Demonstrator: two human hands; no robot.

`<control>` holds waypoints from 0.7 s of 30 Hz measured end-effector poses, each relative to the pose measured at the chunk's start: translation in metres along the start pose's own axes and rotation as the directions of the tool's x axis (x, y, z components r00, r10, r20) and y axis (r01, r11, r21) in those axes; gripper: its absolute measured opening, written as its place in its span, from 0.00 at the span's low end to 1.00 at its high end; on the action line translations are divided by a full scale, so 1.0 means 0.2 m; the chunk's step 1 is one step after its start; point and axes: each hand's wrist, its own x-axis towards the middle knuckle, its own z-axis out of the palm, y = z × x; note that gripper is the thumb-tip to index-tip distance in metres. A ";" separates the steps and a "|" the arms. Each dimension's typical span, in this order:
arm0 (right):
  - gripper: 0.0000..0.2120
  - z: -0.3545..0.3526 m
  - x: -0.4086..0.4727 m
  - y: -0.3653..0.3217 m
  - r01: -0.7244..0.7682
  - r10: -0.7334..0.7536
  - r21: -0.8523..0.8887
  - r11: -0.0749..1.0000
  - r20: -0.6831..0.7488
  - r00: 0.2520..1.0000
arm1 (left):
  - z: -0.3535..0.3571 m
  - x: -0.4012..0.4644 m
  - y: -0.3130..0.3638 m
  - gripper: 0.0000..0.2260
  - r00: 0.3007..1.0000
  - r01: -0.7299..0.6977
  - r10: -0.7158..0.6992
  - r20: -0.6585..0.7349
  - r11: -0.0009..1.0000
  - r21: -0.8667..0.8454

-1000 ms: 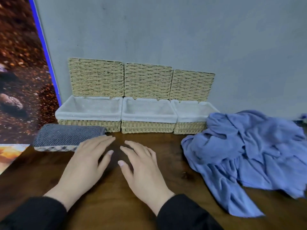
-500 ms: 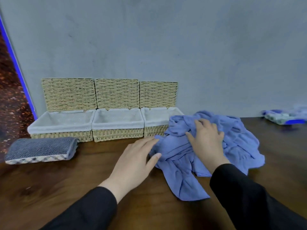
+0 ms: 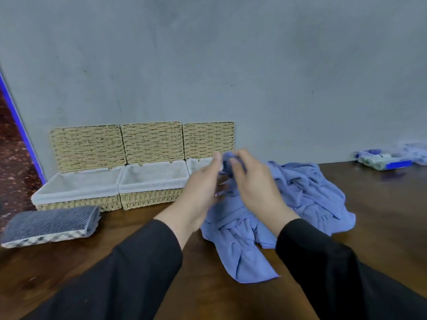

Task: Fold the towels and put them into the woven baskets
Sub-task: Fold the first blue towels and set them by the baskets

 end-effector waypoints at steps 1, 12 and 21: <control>0.08 0.05 -0.01 -0.04 0.048 -0.048 0.006 0.999 0.066 0.997 | 0.00 0.02 0.03 0.20 0.996 0.089 -0.087 0.018 0.985 -0.146; 0.19 0.05 -0.04 -0.09 0.082 -0.079 -0.136 0.987 0.026 0.996 | -0.46 -0.07 0.18 0.18 0.965 -0.031 0.007 -0.263 0.996 -0.088; 0.37 0.42 0.07 -0.48 -0.023 -0.075 0.197 0.980 0.475 0.877 | -0.82 -0.34 0.51 0.19 0.959 -0.172 0.234 -0.160 0.928 0.329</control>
